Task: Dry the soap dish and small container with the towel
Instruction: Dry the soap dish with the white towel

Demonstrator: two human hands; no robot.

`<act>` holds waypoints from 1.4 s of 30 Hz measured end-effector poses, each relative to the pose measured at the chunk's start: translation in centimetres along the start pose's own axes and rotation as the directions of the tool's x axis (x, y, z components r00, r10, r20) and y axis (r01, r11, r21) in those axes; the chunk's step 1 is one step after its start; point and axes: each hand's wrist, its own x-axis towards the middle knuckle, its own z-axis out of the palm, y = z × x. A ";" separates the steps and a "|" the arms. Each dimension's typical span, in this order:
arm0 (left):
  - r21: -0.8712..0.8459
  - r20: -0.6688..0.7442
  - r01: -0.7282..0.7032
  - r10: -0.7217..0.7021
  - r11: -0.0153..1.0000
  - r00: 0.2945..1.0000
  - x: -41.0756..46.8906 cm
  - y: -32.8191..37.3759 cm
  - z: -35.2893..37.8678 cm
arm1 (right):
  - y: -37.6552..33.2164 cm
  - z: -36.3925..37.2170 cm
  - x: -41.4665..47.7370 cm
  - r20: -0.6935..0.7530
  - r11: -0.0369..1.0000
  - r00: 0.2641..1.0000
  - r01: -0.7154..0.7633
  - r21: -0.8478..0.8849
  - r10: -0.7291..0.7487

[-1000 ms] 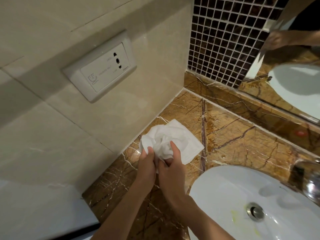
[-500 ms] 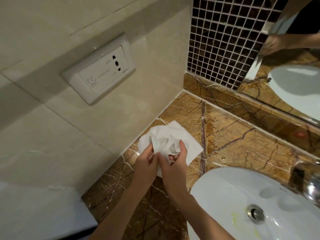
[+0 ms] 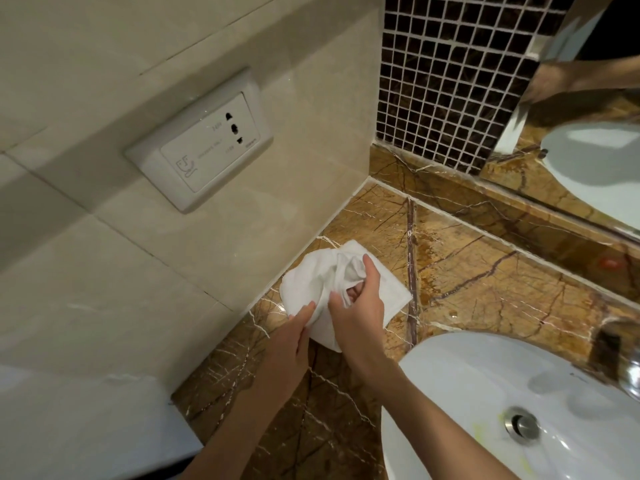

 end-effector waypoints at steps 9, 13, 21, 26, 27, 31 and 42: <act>-0.026 -0.027 0.142 -0.143 0.990 0.989 1.3 0.4 -0.7 | 1.4 0.3 -0.6 0.204 0.949 0.959 0.240 -0.203 -0.199; -0.146 -0.087 0.320 -0.335 0.936 0.938 2.6 1.0 -1.3 | 2.1 0.6 -1.4 0.212 0.934 0.942 0.302 -0.192 -0.261; -0.844 0.260 0.471 -0.573 0.256 0.777 -0.4 1.2 -2.3 | 2.3 -0.1 -0.3 0.055 0.997 0.998 0.037 0.072 -0.041; -0.747 0.212 0.530 -0.612 0.401 0.762 -0.2 1.4 -1.8 | 2.9 0.2 -0.9 0.128 0.962 0.973 0.215 -0.166 -0.195; -0.738 0.206 0.533 -0.615 0.413 0.761 -0.1 1.4 -1.9 | 3.2 0.2 -1.1 0.146 0.938 0.955 0.285 -0.199 -0.260; -0.734 0.189 0.534 -0.629 0.419 0.754 0.1 1.4 -1.9 | 3.9 -0.5 -1.4 0.255 0.854 0.878 0.463 -0.235 -0.405; -0.684 0.189 0.587 -0.672 0.433 0.716 1.3 1.3 -1.3 | 2.9 -0.3 -0.5 0.214 0.929 0.953 0.265 -0.260 -0.213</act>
